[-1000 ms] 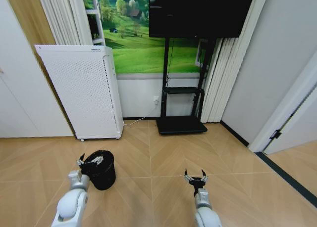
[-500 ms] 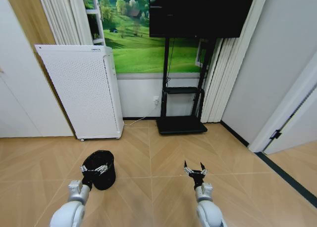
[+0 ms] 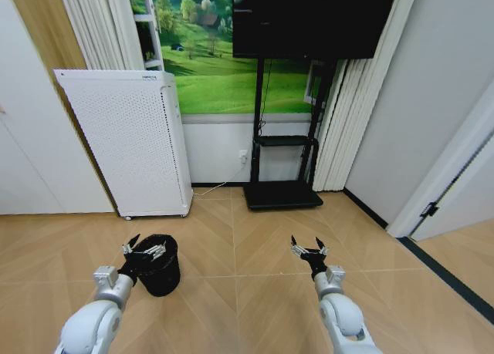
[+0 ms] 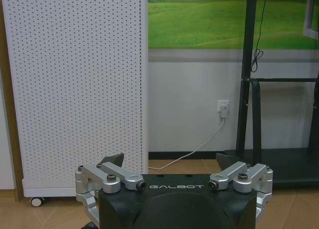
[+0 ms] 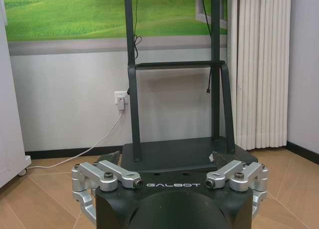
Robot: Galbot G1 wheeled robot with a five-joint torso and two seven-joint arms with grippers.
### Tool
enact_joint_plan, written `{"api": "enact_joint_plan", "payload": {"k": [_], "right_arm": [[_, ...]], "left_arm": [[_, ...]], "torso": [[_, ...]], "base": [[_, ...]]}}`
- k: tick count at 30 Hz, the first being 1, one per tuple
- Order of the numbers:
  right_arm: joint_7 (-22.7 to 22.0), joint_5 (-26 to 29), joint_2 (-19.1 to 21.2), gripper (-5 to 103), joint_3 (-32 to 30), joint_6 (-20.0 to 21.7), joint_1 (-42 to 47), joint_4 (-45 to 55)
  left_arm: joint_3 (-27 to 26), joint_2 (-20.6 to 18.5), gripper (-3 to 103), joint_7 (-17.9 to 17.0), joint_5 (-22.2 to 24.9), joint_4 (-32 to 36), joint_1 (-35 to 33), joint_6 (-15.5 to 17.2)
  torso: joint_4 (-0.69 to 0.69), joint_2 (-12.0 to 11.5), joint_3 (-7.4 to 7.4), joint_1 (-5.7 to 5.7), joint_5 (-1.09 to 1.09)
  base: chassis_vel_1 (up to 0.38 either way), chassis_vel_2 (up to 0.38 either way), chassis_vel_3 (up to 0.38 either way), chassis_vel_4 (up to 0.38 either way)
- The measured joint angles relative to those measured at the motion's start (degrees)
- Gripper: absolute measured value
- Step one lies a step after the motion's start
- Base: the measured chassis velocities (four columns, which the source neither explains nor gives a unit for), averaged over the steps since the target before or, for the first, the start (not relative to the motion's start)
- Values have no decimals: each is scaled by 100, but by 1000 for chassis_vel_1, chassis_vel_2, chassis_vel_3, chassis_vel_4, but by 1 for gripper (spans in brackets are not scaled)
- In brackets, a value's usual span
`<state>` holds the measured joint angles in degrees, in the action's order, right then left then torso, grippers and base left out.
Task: Pick up the trash bin and place the garbage on the floor into it.
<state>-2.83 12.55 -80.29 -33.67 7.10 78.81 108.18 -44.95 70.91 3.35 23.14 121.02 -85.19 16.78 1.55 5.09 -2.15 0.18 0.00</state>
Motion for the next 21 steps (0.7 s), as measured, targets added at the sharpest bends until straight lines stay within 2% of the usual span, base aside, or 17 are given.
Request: {"api": "enact_joint_plan", "payload": {"k": [21], "right_arm": [[-32,-153,-112,100,-69,-162,165,80]], "left_arm": [[-70,-33,100,-115,-6,112,23,101]], "torso": [[0,502,-397,103,0]], "base": [[0,0,0,0]]}}
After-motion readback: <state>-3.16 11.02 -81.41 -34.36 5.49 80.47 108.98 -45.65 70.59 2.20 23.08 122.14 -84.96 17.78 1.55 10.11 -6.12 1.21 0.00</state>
